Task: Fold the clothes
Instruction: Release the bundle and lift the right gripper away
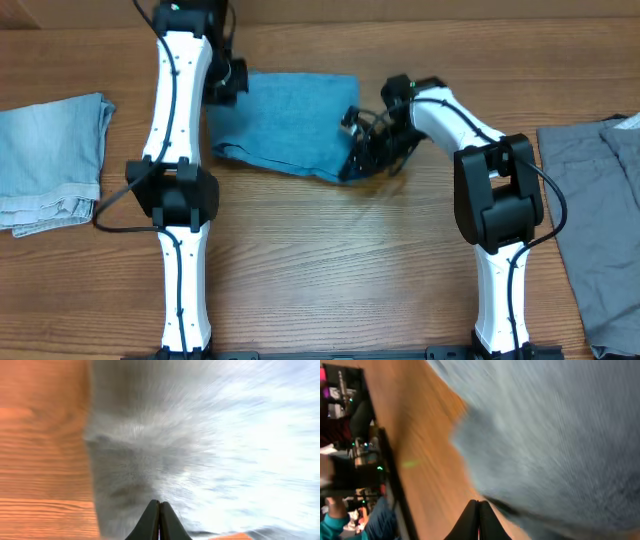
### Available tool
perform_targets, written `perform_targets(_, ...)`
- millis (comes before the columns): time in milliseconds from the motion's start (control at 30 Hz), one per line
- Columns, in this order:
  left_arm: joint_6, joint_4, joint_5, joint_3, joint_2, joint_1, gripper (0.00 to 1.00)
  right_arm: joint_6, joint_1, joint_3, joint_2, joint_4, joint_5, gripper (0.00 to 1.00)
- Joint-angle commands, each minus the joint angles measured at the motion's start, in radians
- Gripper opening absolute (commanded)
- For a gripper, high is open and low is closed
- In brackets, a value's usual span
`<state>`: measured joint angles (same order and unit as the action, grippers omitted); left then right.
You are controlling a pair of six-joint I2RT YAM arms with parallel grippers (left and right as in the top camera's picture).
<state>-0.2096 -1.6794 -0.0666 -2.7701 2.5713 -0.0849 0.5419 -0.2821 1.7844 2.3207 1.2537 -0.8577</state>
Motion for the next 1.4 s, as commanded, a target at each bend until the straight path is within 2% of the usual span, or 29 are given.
perform_targets(0,-0.008,-0.005,0.008,-0.146,-0.015,0.001,0.08,0.004,-0.003,0.159,-0.002,0.047,-0.042,0.04)
perform_targets(67,-0.030,0.022,0.008,-0.144,-0.014,0.001,0.07,0.004,-0.003,0.215,-0.002,0.042,-0.042,0.04)
perform_targets(133,-0.038,0.073,0.008,-0.126,-0.012,0.001,0.06,-0.032,0.003,0.224,-0.002,-0.031,-0.035,0.04)
perform_targets(267,-0.037,0.199,0.026,-0.056,-0.011,0.001,0.04,-0.279,0.005,0.218,-0.001,-0.218,0.124,0.04)
perform_targets(433,-0.026,0.422,0.026,0.142,-0.009,0.005,0.04,-0.552,0.005,0.218,-0.001,-0.436,0.401,0.04)
perform_targets(667,-0.022,0.661,0.087,0.359,-0.008,0.014,0.04,-0.612,0.004,0.218,0.028,-0.613,0.460,0.04)
perform_targets(700,-0.022,0.690,0.102,0.388,-0.008,0.016,0.04,-0.653,0.005,0.218,0.050,-0.637,0.499,0.04)
perform_targets(900,-0.022,0.803,0.122,0.504,-0.008,0.025,0.04,-0.678,0.002,0.218,0.240,-0.693,0.498,0.04)
perform_targets(1033,-0.018,0.814,0.079,0.502,-0.008,0.026,0.06,-0.713,0.002,0.218,0.280,-0.684,0.497,0.04)
perform_targets(1100,0.035,0.773,0.055,0.423,-0.016,0.026,0.04,-0.726,0.005,0.231,0.262,-0.700,0.395,0.04)
perform_targets(1267,0.008,0.449,0.045,0.023,-0.059,0.025,0.04,-0.725,0.024,0.295,0.105,-0.656,0.290,0.04)
perform_targets(1367,-0.008,0.222,-0.011,-0.042,-0.060,0.025,0.04,-0.716,0.023,0.295,0.024,-0.541,0.271,0.04)
